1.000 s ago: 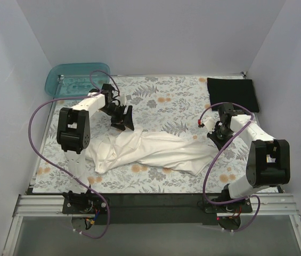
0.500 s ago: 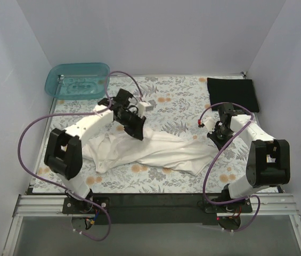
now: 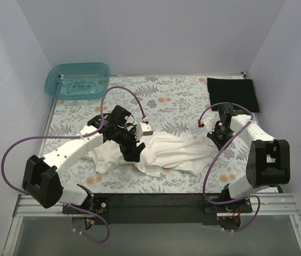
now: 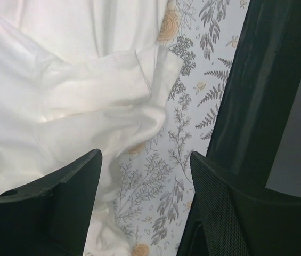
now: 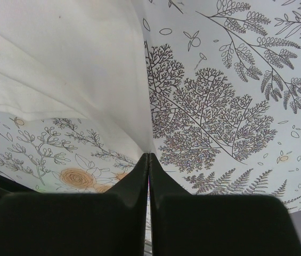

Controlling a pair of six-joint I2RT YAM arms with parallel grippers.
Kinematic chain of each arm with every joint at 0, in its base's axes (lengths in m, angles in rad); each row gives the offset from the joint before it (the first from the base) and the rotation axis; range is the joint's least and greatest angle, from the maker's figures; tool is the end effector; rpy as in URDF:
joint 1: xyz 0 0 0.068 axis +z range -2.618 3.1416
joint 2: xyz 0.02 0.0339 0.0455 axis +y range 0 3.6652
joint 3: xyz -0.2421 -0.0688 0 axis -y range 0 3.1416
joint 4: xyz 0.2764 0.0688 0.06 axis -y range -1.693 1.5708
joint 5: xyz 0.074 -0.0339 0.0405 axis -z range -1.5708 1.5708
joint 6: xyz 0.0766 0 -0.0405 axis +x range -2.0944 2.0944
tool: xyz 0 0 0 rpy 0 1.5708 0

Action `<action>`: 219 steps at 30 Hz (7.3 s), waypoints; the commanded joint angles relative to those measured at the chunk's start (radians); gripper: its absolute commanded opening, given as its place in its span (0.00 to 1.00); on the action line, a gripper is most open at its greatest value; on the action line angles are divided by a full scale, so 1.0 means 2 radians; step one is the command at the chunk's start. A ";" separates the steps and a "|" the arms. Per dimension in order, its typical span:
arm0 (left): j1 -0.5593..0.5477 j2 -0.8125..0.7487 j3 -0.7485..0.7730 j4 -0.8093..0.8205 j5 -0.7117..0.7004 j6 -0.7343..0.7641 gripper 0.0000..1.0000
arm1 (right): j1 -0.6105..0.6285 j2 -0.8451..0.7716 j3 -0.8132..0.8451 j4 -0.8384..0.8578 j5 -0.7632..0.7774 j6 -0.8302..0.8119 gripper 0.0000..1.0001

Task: Fold and stack the t-shirts
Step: Flatten the tshirt out

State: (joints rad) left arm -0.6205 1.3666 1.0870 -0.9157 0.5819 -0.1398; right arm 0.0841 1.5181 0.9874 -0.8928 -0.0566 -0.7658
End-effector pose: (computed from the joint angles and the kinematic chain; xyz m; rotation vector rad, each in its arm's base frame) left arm 0.2226 -0.2109 0.2036 0.8348 2.7259 -0.9921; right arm 0.2967 0.0294 0.1183 -1.2359 2.7160 0.0060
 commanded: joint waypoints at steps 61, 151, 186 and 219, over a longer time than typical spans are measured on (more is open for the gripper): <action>-0.007 -0.096 -0.043 0.162 -0.085 -0.060 0.00 | -0.004 0.009 0.061 -0.021 -0.039 0.009 0.01; 0.438 -0.278 0.300 0.390 -0.127 -0.195 0.00 | -0.092 -0.331 0.380 0.340 0.079 0.045 0.01; 0.299 0.243 0.137 0.526 -0.128 -0.124 0.00 | -0.074 0.166 0.210 0.433 -0.073 0.038 0.01; 0.247 0.258 0.283 0.223 -0.160 -0.136 0.64 | -0.062 0.211 0.340 0.208 -0.022 0.022 0.94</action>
State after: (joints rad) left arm -0.1371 2.0830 1.6539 -0.2466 0.2058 -0.3862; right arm -0.0380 2.0617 1.6634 -0.3557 -0.0841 -0.7113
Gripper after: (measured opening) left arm 0.604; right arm 0.693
